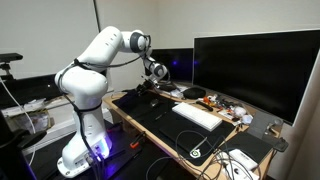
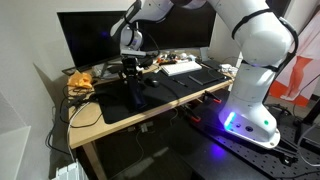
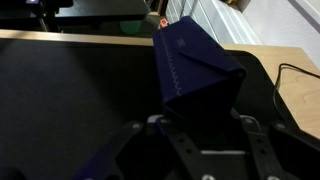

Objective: Move the blue object to the left.

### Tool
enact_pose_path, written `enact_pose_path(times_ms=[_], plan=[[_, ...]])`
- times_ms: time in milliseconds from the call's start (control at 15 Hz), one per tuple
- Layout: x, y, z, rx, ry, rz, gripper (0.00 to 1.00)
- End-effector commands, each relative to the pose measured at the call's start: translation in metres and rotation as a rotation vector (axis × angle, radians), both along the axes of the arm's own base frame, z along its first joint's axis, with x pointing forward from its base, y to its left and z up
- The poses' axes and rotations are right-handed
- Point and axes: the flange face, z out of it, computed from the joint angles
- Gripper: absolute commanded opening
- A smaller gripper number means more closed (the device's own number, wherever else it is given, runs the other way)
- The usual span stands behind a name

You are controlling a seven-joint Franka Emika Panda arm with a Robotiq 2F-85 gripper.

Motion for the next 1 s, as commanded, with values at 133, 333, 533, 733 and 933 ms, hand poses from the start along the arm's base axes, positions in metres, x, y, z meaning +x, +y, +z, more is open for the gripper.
enact_pose_path(times_ms=[133,333,533,733,933], plan=[[0.012,0.003,0.012,0.002,-0.056,-0.030,0.26],[0.018,0.002,0.017,-0.001,-0.077,-0.044,0.52],[0.023,0.001,0.025,-0.002,-0.102,-0.050,0.73],[0.025,-0.001,0.036,-0.006,-0.132,-0.055,0.91],[0.024,-0.002,0.047,-0.003,-0.149,-0.052,1.00]])
